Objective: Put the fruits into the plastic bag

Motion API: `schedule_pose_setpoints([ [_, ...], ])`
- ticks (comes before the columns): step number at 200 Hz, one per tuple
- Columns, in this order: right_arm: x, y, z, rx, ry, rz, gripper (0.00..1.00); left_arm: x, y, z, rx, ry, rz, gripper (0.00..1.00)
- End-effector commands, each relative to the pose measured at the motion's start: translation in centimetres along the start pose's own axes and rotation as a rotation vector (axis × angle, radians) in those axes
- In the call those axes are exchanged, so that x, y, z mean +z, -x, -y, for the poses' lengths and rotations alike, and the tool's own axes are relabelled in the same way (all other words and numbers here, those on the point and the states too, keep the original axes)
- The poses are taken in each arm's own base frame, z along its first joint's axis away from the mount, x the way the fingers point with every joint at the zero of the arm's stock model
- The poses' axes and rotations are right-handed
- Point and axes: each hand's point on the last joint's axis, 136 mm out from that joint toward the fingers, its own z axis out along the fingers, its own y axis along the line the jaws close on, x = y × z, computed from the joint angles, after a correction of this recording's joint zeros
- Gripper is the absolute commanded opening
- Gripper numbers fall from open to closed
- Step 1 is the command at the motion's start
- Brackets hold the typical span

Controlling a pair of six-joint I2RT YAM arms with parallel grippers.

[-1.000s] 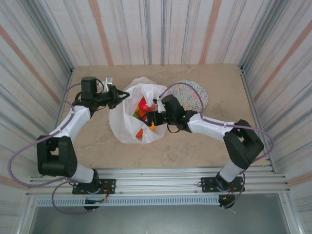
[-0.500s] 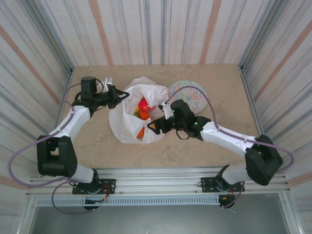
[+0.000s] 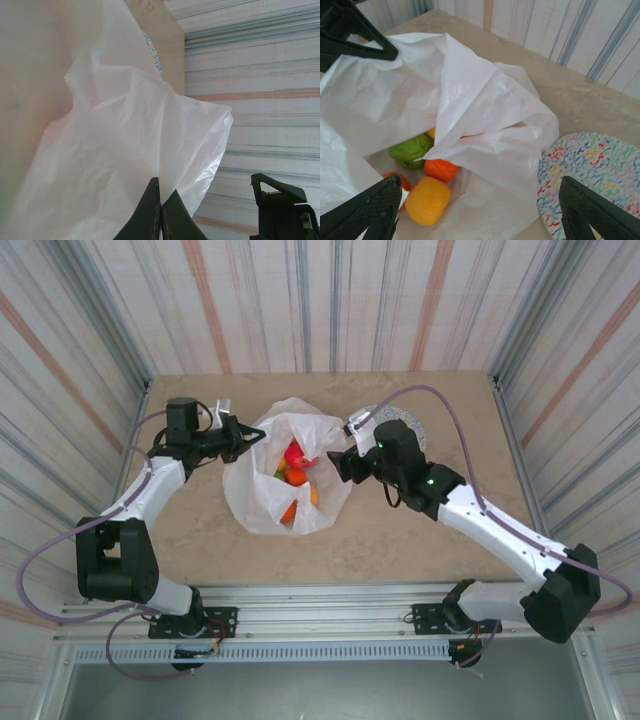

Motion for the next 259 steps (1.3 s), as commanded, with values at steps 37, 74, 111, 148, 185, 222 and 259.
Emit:
schedule_pose_setpoints([
  [37,3.7,-0.9,-1.5,-0.240,-0.005,-0.110,0.83,0.2,-0.3,-0.6,-0.008,0.002,-0.018,0.00],
  [74,5.7,-1.8,-2.4,-0.417,-0.038,-0.187,0.93,0.2,-0.4,-0.5,-0.008,0.001,-0.019,0.00],
  [111,7.4,-2.3,-2.4,-0.503,-0.074,-0.245,0.93,0.2,-0.4,-0.4,-0.006,-0.001,-0.020,0.00],
  [148,8.4,-2.4,-1.9,-0.552,-0.112,-0.279,0.86,0.2,-0.4,-0.5,-0.008,0.000,-0.021,0.00],
  [185,9.6,-2.9,-1.5,-0.586,-0.139,-0.301,0.70,0.2,-0.4,-0.4,-0.006,-0.002,-0.021,0.00],
  [222,9.5,-2.3,-1.4,-0.578,-0.145,-0.277,0.32,0.2,-0.4,-0.5,-0.007,-0.001,-0.022,0.00],
  [259,8.8,-1.7,-1.1,-0.544,-0.142,-0.249,0.11,0.2,-0.4,-0.5,-0.006,-0.001,-0.022,0.00],
])
